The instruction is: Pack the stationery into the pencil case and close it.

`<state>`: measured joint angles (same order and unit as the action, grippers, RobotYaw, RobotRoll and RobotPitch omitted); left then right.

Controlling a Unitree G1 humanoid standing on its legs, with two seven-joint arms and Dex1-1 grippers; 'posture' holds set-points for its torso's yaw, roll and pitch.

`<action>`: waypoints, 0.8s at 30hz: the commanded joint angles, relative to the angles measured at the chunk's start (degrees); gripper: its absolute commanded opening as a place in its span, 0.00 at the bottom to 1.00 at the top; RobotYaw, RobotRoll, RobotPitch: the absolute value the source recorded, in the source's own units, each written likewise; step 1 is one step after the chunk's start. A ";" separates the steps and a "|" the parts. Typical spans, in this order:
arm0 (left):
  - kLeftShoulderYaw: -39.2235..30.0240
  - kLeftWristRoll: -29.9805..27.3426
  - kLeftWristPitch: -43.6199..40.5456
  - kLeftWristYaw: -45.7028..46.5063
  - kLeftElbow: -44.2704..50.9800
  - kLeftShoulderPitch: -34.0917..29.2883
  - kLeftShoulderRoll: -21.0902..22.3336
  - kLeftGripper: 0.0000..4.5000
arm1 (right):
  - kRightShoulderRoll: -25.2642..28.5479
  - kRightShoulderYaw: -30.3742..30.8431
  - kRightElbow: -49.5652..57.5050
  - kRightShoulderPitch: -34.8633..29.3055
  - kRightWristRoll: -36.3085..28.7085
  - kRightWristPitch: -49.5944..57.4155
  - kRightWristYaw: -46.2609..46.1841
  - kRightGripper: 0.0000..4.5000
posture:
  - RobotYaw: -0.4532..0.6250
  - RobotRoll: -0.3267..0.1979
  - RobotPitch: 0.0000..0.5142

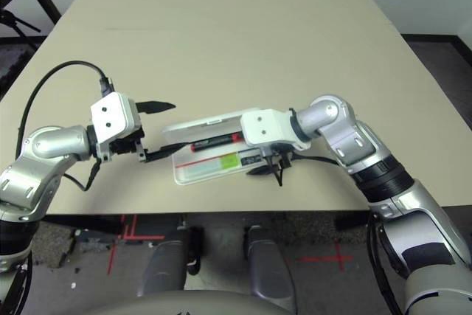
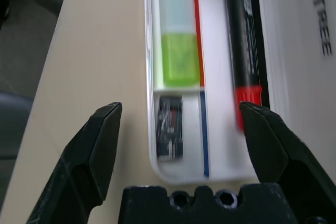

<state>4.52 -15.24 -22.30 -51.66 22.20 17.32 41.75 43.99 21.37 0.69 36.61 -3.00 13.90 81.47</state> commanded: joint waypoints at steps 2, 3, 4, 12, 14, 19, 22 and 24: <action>-1.73 0.25 0.51 -0.53 -0.28 -1.25 2.12 1.00 | 6.35 -5.65 4.87 -5.52 -6.86 6.37 3.85 0.99 | 0.52 0.62 0.27; -2.18 0.12 0.85 -0.74 -0.62 -1.49 2.58 1.00 | 7.72 -7.21 5.47 -6.87 -8.48 7.84 4.18 0.99 | 0.53 0.62 0.27; -2.71 -0.02 1.21 -1.02 -1.03 -1.71 3.10 1.00 | 8.82 -8.89 5.47 -7.99 -9.80 9.36 3.95 0.99 | 0.53 0.62 0.27; -6.37 0.23 2.77 -0.64 -5.74 -1.96 5.02 1.00 | 13.04 -19.21 4.77 -13.85 -16.58 16.87 0.31 0.99 | 0.51 0.62 0.26; -6.99 0.72 1.51 -0.43 -7.48 -1.73 6.06 1.00 | 13.43 -21.13 4.60 -15.73 -17.45 17.82 -0.81 0.99 | 0.50 0.62 0.26; -6.35 3.96 1.36 1.40 -13.56 0.60 7.49 0.79 | 13.84 -22.69 3.72 -19.06 -18.00 17.69 -2.51 1.00 | 0.49 0.62 0.26; -5.34 6.53 2.69 2.12 -17.37 2.16 7.60 0.53 | 13.42 -22.60 3.37 -19.00 -18.27 17.83 -3.33 1.00 | 0.49 0.62 0.26; -5.30 6.94 2.97 2.45 -18.36 3.10 6.93 0.34 | 13.34 -22.37 3.16 -18.93 -18.39 17.74 -3.66 1.00 | 0.49 0.62 0.26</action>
<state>-1.55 -9.23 -20.05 -49.42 4.96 19.97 48.78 57.37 -0.60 4.13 18.07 -20.77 31.47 78.11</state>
